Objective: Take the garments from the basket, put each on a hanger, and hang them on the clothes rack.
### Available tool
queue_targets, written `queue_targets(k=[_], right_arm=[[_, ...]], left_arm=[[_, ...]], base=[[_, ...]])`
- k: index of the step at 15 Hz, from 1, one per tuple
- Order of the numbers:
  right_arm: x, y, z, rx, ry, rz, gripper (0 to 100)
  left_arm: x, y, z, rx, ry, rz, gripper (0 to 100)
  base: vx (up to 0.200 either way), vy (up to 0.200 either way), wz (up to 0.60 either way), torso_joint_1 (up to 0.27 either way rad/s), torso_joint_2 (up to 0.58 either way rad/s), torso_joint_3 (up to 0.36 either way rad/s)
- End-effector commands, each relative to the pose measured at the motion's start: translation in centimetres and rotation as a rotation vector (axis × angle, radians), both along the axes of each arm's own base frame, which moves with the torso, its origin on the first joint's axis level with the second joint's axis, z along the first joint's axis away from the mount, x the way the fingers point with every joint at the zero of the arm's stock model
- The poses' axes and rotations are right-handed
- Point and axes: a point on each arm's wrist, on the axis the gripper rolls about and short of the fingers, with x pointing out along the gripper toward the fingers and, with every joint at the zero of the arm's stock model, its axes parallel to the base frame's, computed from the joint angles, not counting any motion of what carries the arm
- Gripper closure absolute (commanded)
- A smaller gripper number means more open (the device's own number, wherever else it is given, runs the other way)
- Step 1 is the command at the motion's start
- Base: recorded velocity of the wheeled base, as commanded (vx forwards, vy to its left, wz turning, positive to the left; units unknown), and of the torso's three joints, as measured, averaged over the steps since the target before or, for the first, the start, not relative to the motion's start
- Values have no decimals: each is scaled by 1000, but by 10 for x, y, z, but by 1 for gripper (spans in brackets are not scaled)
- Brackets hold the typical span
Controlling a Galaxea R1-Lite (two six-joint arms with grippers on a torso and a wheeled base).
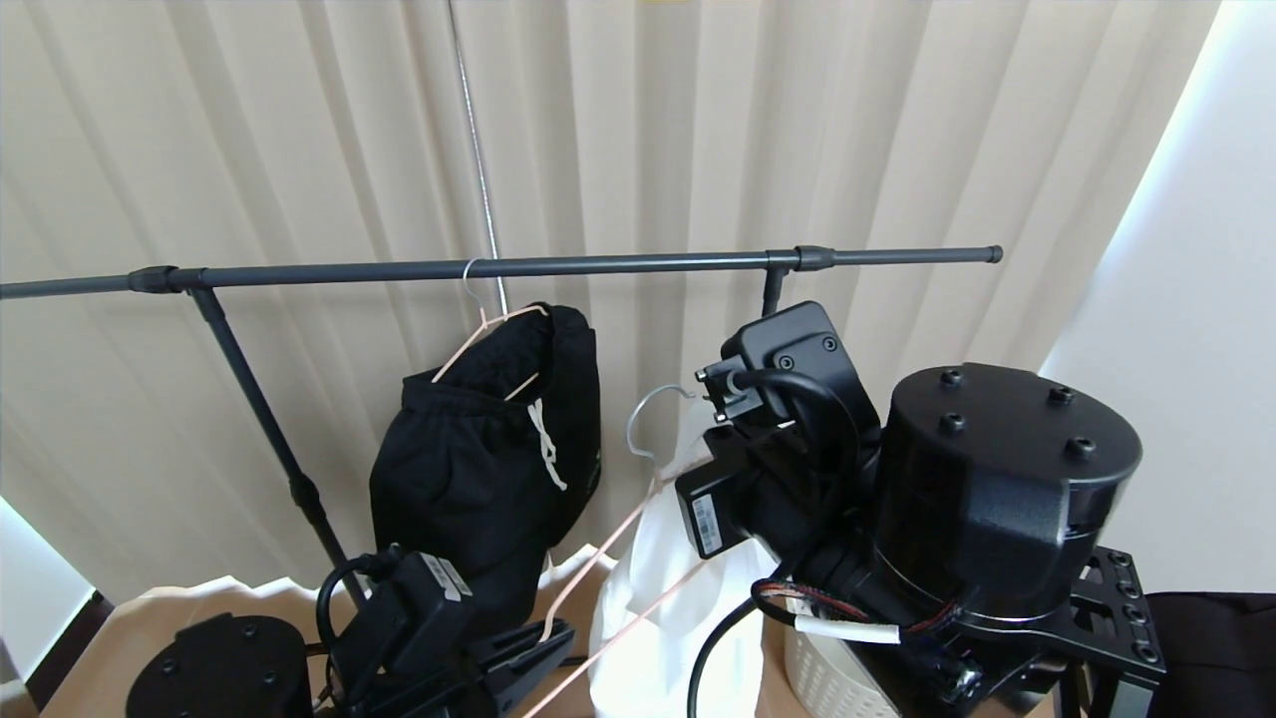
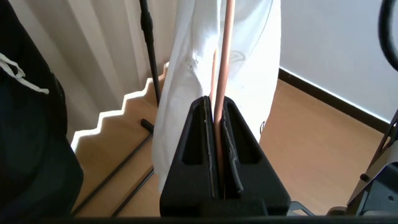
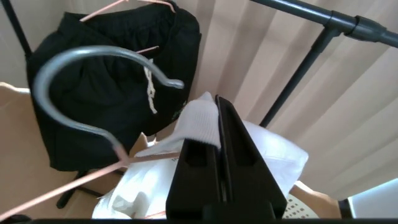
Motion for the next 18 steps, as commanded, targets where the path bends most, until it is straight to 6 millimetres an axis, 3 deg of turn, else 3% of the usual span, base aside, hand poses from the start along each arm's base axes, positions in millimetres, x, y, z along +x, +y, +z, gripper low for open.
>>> queue_targets(k=[1,18], right_arm=[[-1,2,-1,-4,2,6,100],[7,-3,4,13,-11,-24,100]], left_arm=[[1,1,0,-1,-1,5,100],[-6,6,20,-73,-65,3,100]], base=[[0,0,0,0,0,0],[0,0,0,0,0,0]])
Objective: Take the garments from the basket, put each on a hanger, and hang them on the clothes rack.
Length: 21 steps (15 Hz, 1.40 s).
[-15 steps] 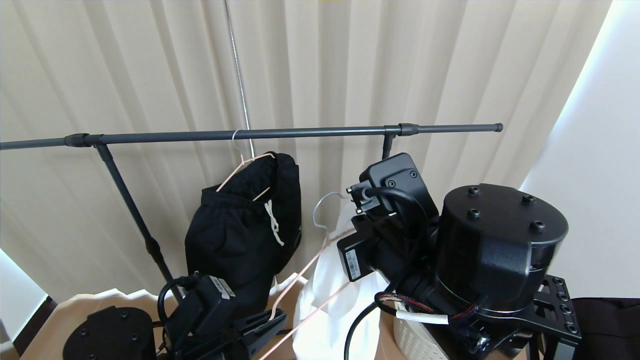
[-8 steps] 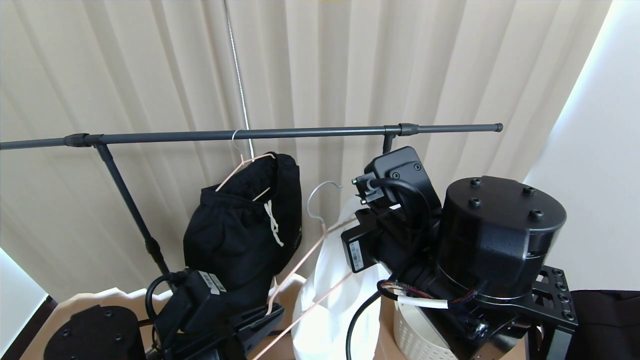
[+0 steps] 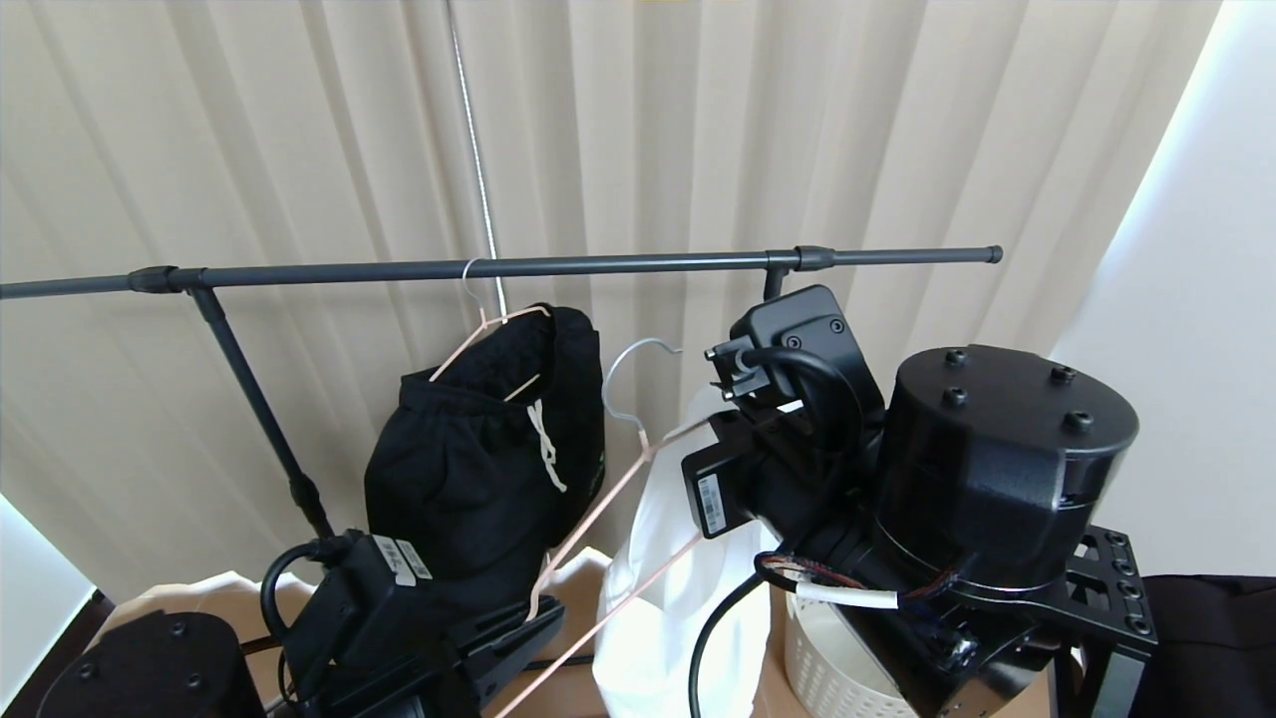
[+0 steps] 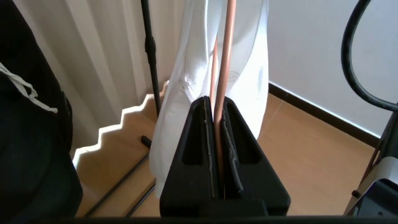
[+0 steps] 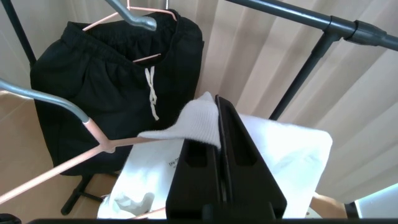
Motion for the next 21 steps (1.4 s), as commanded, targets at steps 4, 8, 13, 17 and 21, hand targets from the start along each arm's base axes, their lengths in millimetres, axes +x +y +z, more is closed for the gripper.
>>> queue_targets(k=[4,8,13,17,21], right_arm=[[0,0,3,5,-7,1,0],[-2,-3,9,22,-17,1,0],[-2,-3,9,23,-17,-1,0],[-3,-4,11,30,-21,-3,0],[-5,-7,15,40,-28,-1,0]], left_arm=[[-3,-3,1,-4,-6,-20,100],[-5,-3,3,-10,-13,-25,100],[-6,-3,5,-17,-21,-31,100],[-5,0,7,-25,-25,-14,100],[-2,3,6,-23,-21,5,100]], base=[[0,0,0,0,0,0],[0,0,0,0,0,0],[0,0,0,0,0,0],[0,0,0,0,0,0],[0,0,0,0,0,0]])
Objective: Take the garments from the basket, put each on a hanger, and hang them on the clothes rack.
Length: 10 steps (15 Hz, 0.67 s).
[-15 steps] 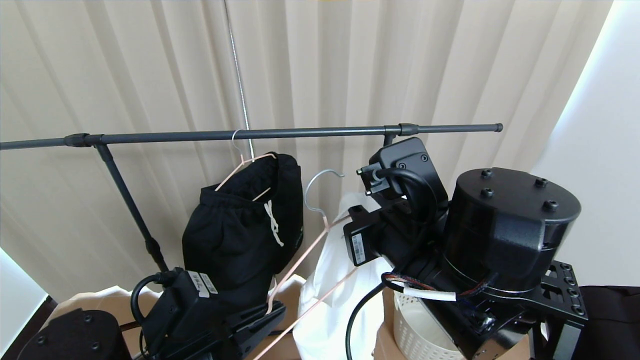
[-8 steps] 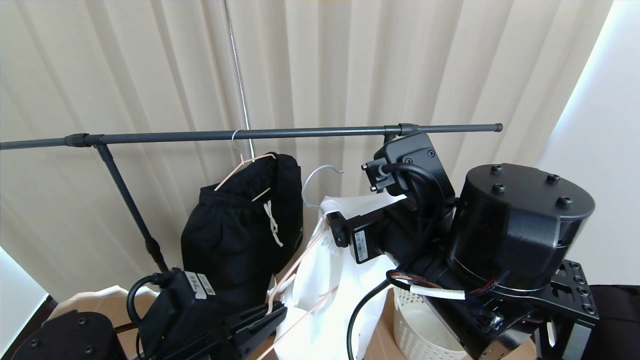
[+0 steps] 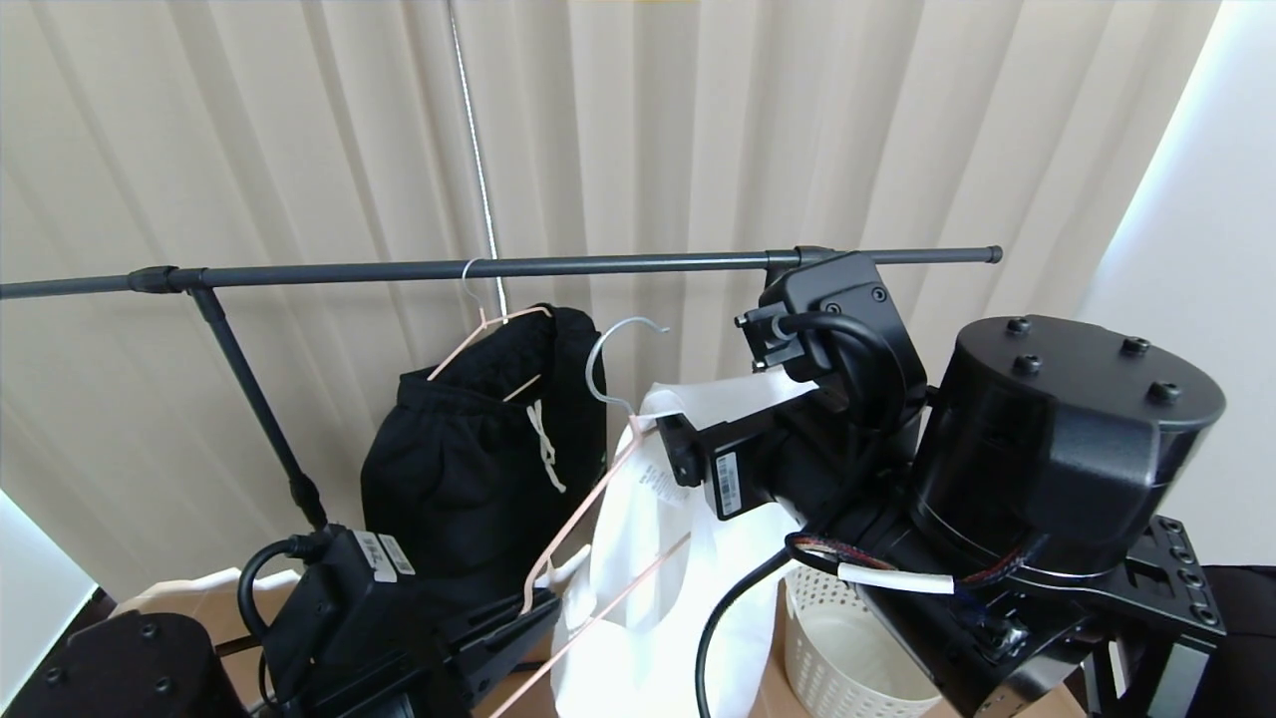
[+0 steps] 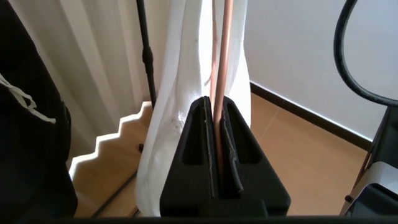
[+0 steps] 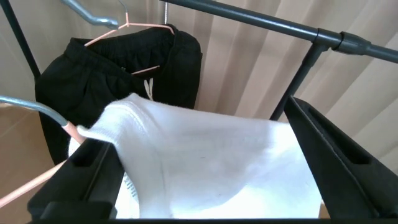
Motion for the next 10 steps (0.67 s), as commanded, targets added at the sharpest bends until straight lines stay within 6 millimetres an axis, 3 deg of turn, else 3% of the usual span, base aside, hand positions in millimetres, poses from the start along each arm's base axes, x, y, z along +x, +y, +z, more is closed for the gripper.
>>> queue_targets(k=[1,10], right_arm=[[-1,-1,1,2,-2,0,0],[-1,-1,-1,-6,3,2,0]], left_arm=[[1,1,0,0,1,7,100],[4,4,0,0,1,32,100]], base=[[0,0,0,0,0,0],[0,0,0,0,0,0]])
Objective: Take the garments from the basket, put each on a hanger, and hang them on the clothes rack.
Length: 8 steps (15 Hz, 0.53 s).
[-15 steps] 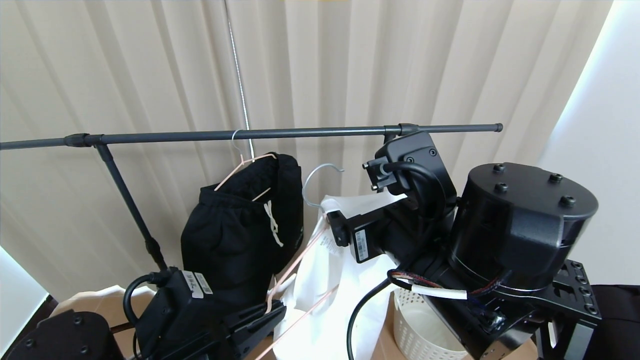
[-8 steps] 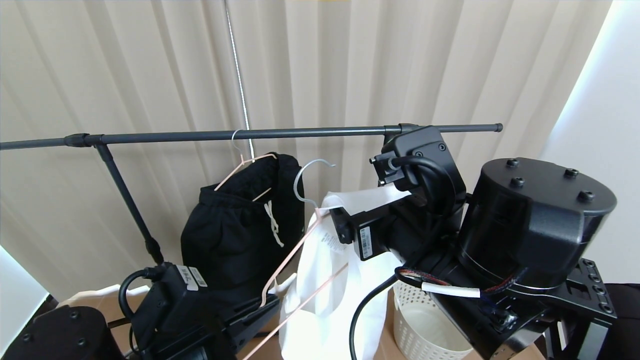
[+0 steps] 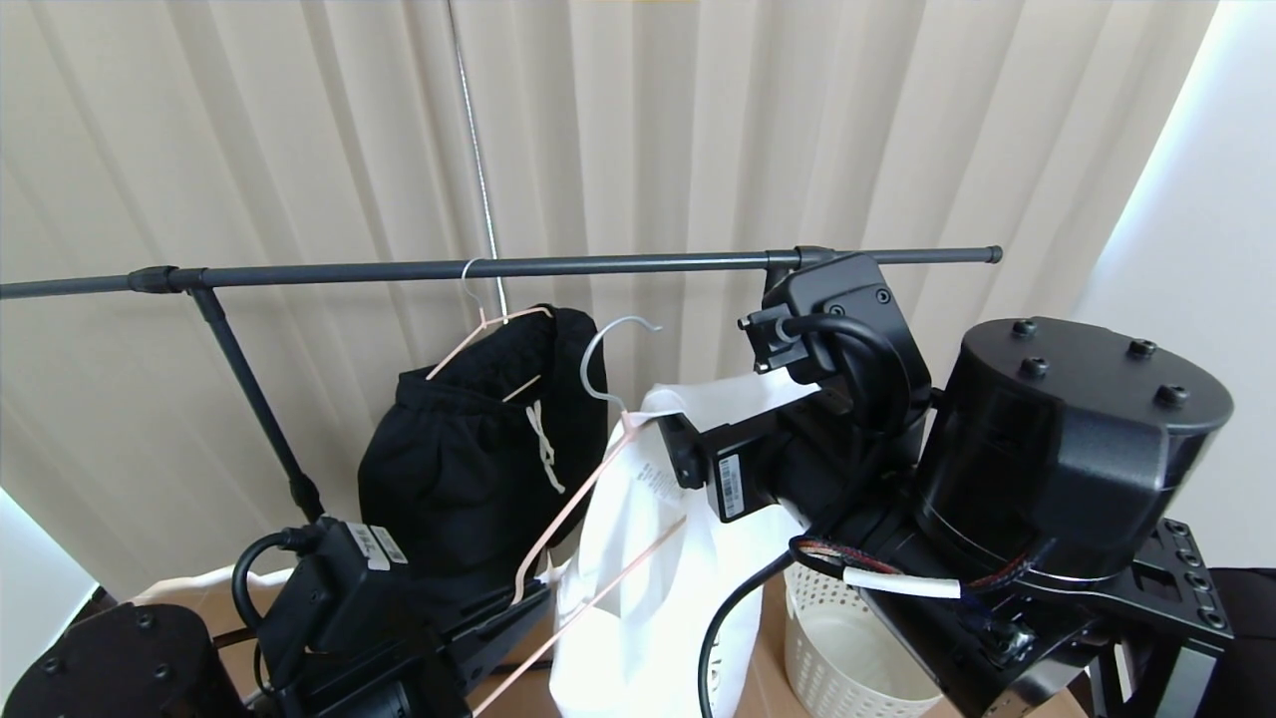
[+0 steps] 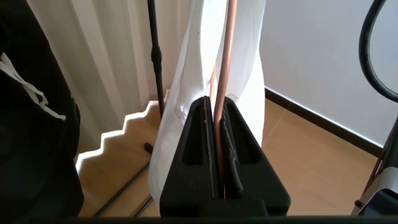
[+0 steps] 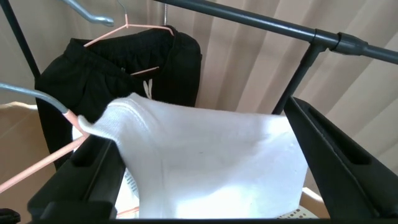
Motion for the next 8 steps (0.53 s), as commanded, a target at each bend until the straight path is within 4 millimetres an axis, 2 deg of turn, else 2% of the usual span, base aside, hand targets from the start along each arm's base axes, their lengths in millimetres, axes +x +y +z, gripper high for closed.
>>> queue_targets(k=[1,8], right_arm=[[-1,0,-1,-4,2,2,0],[-5,1,-5,-18,10,16,0]], left_arm=[[0,0,0,0,0,4,100],[2,3,2,-25,12,23,100]], base=[[0,0,0,0,0,0],[0,0,0,0,0,0]])
